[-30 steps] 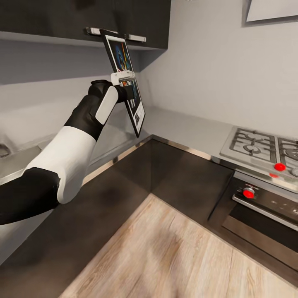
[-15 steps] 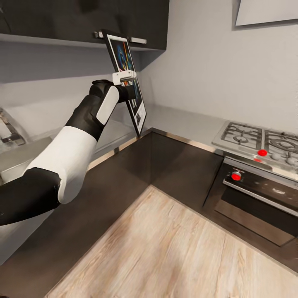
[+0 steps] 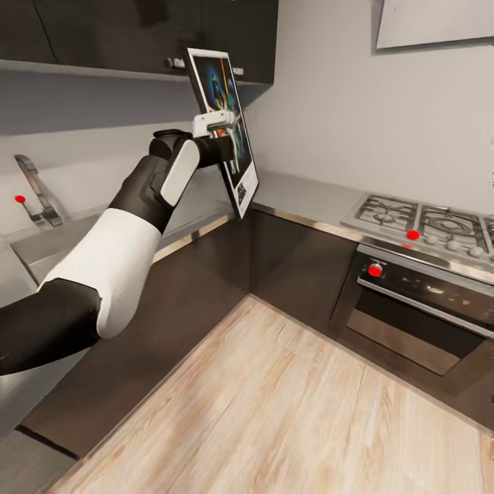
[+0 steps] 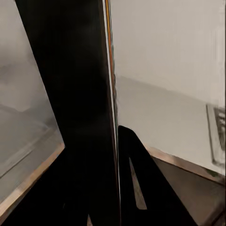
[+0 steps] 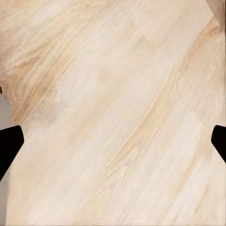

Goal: Pick up the poster from the kitchen countertop and hang it on one of the wall nails in the kitchen.

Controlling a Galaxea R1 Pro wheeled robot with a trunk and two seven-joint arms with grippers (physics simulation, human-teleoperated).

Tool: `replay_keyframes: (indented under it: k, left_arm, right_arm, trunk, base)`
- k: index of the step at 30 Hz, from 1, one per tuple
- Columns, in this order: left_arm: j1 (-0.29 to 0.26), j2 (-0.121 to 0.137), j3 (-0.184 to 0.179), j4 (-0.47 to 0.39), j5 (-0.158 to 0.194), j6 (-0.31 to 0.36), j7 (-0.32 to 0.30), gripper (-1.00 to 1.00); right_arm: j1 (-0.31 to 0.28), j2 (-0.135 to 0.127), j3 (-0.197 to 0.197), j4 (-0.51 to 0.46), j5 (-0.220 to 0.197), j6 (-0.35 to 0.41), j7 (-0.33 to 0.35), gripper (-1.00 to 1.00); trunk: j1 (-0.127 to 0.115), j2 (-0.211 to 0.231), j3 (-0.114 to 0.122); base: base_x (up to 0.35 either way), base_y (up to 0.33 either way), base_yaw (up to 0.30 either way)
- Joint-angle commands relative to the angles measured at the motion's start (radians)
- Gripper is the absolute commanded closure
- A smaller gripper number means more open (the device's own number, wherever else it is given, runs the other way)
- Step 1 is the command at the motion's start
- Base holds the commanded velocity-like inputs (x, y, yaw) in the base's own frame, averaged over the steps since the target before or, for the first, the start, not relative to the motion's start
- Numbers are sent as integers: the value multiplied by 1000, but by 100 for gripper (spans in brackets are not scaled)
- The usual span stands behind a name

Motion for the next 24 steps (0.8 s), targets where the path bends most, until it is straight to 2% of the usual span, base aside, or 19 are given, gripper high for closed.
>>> replay_keyframes:
  k: [1, 3, 6, 7, 8, 9, 11, 12, 15, 16, 20, 21, 22, 24]
  left_arm:
    - [-1, 0, -7, -19, 5, 6, 3, 100]
    - [0, 0, -16, -47, 5, 17, -29, 100]
    - [-1, 0, -34, -87, 5, 47, -113, 100]
    - [0, 0, -59, -112, 5, 77, -184, 100]
    - [0, 0, -68, -119, 5, 85, -208, 100]
    - [0, 0, -87, -136, 5, 98, -263, 100]
    - [0, 0, -101, -151, 5, 107, -330, 100]
    - [1, 0, -114, -168, 5, 112, -408, 100]
    - [5, 0, -133, -196, 5, 116, -530, 100]
    - [13, 0, -152, -219, 4, 118, -599, 100]
    - [62, 0, -194, -277, 4, 117, -695, 100]
    - [104, 0, -210, -327, 4, 116, -729, 100]
    - [126, 0, -215, -354, 4, 116, -744, 100]
    - [137, 0, -204, -353, 7, 130, -732, 100]
  right_arm:
    - [-2, -1, 7, -8, 5, 4, -11, -100]
    - [-4, -2, 6, -28, 5, 4, -11, -100]
    - [-5, -16, 6, -73, 4, 5, -9, -100]
    - [-5, -24, 6, -115, 3, 5, -8, -100]
    - [-6, -26, 6, -130, 3, 5, -8, -100]
    - [-6, -29, 6, -161, 3, 6, -7, -100]
    - [-6, -31, 6, -194, 3, 6, -6, -100]
    - [-6, -34, 6, -230, 3, 7, -5, -100]
    - [-6, -42, 6, -288, 4, 9, -5, -100]
    - [-6, -50, 6, -325, 4, 10, -5, -100]
    - [-6, -60, 6, -388, 4, 12, -3, -100]
    - [-5, -65, 6, -418, 4, 12, 6, -100]
    - [-5, -67, 6, -433, 4, 12, 12, -100]
    - [6, -56, 18, -421, 16, 1, 23, -100]
  trunk:
    - [-1, 0, -1]
    - [-1, 0, -1]
    - [-1, 0, -1]
    - [-1, 0, -1]
    - [-1, 0, -1]
    - [-1, 0, -1]
    - [-1, 0, -1]
    - [-1, 0, -1]
    - [-1, 0, -1]
    - [-1, 0, -1]
    - [-1, 0, -1]
    - [-1, 0, -1]
    - [-1, 0, -1]
    - [-1, 0, -1]
  base:
    - [-337, 0, 0]
    - [-337, 0, 0]
    - [-337, 0, 0]
    - [-333, 0, 0]
    - [-315, 0, 0]
    - [-231, 0, 0]
    - [-166, 0, 0]
    - [-95, 0, 0]
    - [-62, 0, 0]
    - [-31, 0, 0]
    - [-18, 0, 0]
    - [-8, 0, 0]
    - [-6, 0, 0]
    - [0, 0, 0]
